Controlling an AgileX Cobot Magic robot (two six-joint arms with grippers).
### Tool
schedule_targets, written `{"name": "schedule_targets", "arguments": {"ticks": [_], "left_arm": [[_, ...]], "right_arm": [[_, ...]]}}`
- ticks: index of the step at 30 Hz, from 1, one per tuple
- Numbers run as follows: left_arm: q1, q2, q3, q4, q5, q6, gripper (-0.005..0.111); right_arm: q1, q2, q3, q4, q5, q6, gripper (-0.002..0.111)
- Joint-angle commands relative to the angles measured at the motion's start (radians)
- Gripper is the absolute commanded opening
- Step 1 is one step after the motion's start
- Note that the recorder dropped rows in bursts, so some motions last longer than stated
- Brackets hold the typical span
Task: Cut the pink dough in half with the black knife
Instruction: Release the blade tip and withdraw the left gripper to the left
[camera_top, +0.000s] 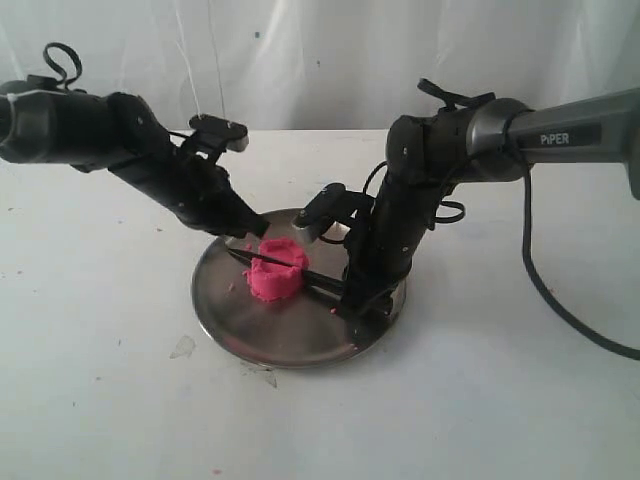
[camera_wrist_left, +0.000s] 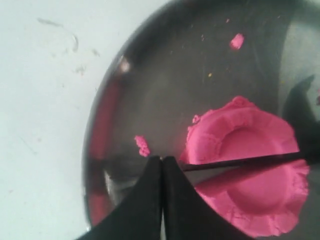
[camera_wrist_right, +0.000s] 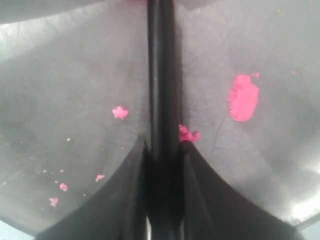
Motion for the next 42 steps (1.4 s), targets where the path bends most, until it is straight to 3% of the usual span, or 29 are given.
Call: {"name": "schedule_targets", "arguments": {"ticks": [1,5,11,20,24,27,42], "left_arm": [[-0.001,-0.098,0.001,0.035,0.045,0.020,0.000],[0.001,-0.172,0.001,0.137,0.137,-0.043,0.000],[0.041,-0.273,0.008,0.363,0.404,-0.317,0.000],[0.049,-0.545,0.167,0.388,0.714,-0.345,0.000],[0.049,-0.590,0.262,0.393,0.684,-0.345,0.000],[0.049,-0.590,0.336,0.389,0.549,-0.349,0.000],[0.049,-0.591,0.338,0.386,0.529,-0.349,0.000]], "right_arm": [[-0.002,0.003,-0.001,0.001,0.011,-0.001,0.000],[-0.002,0.003,-0.001,0.001,0.003,-0.001,0.000],[-0.002,0.003,-0.001,0.001,-0.002,-0.001,0.000],[-0.002,0.003,-0.001,0.001,0.001,0.004,0.000],[-0.002,0.003,-0.001,0.001,0.016,0.004,0.000],[-0.002,0.003,-0.001,0.001,0.052,0.004,0.000],[-0.001,0.003,-0.001,0.040,0.100,-0.026,0.000]]}}
